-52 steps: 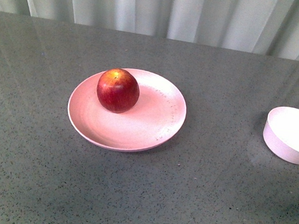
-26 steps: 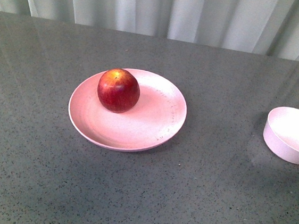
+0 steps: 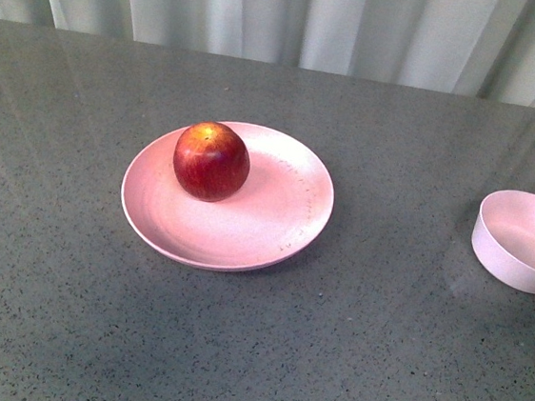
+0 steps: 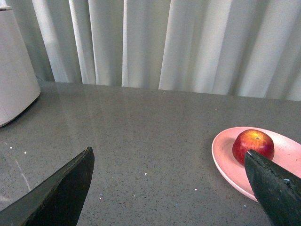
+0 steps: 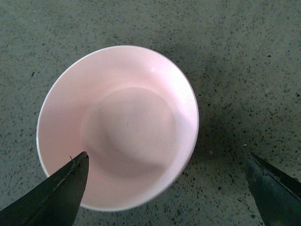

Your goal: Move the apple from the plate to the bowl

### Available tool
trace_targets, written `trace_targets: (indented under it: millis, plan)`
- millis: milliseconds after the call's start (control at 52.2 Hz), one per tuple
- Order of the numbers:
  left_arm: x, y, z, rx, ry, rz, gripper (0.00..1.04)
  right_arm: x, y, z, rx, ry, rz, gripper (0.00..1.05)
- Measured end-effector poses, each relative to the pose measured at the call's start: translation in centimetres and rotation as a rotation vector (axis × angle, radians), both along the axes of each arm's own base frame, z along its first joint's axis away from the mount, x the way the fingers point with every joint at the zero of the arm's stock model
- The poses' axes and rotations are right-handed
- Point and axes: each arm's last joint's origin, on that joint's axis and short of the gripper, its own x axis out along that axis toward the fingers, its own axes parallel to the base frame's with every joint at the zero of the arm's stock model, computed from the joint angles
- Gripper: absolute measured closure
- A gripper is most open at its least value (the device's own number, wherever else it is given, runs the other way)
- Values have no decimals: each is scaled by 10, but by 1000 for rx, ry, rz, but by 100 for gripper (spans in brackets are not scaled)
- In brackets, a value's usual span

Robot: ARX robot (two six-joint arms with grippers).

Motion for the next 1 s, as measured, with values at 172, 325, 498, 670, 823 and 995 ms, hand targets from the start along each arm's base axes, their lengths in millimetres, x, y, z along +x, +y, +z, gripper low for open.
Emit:
trace_targets:
  millis: [172,325,498,670,823,995]
  plan:
    - [0,0,0,0,0,0,9,13,-2,-12,39,33,-38,9]
    - [0,0,0,0,0,0,9,24,1,-17,63,56,-58,9]
    - [0,0,0,0,0,0,9,27,6,-21,88,81,-76,30]
    - [0,0,0,0,0,0,9,26,6,-26,116,107,-100,58]
    - [0,0,0,0,0,0,9,26,6,-26,156,124,-109,88]
    - [0,0,0,0,0,0,9,28,22,-20,184,119,-84,103]
